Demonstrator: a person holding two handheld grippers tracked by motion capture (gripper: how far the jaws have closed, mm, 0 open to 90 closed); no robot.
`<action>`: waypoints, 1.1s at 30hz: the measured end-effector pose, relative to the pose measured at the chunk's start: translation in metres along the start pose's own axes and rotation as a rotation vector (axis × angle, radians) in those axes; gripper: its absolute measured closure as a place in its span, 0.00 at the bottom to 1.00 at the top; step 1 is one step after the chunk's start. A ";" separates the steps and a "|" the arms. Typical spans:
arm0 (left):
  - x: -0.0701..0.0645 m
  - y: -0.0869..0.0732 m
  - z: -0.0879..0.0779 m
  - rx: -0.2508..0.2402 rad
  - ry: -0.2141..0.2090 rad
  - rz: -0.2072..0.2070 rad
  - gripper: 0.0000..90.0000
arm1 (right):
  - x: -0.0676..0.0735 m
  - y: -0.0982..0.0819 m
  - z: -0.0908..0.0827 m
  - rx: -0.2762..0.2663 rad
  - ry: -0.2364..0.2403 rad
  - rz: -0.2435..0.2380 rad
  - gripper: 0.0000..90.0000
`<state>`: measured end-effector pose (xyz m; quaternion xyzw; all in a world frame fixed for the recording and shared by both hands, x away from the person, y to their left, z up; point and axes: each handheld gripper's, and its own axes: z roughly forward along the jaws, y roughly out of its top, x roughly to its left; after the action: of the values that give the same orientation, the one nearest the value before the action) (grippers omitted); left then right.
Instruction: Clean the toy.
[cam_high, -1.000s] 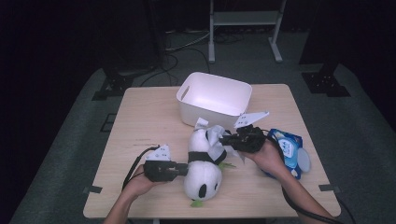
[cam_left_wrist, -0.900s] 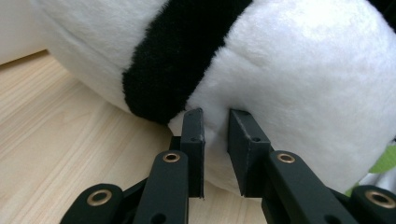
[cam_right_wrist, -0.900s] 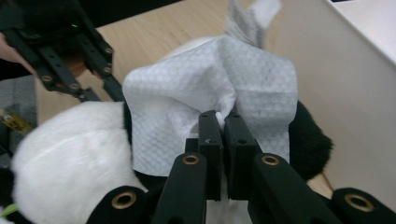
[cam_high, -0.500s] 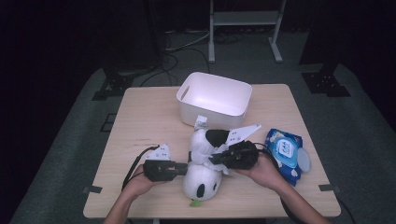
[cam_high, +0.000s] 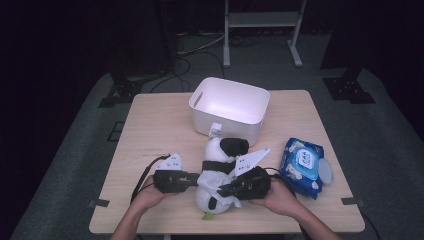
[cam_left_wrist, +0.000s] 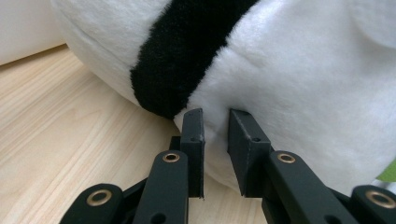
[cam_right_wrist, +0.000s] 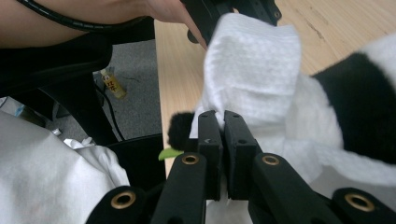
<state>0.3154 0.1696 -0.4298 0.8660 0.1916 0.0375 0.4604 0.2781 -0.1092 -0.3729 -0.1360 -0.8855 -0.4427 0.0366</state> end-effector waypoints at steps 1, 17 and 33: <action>0.001 -0.001 -0.001 0.002 0.004 -0.002 0.84 | -0.001 -0.002 0.000 0.001 -0.003 0.002 0.96; 0.003 -0.005 -0.004 0.008 0.028 -0.018 0.84 | -0.016 -0.020 0.002 0.029 -0.087 0.035 0.96; -0.005 -0.004 -0.006 0.037 0.019 -0.003 0.87 | -0.023 -0.023 0.004 0.016 -0.107 0.051 0.96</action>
<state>0.3079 0.1747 -0.4294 0.8737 0.1982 0.0415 0.4424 0.2942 -0.1241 -0.3977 -0.1817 -0.8861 -0.4264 0.0018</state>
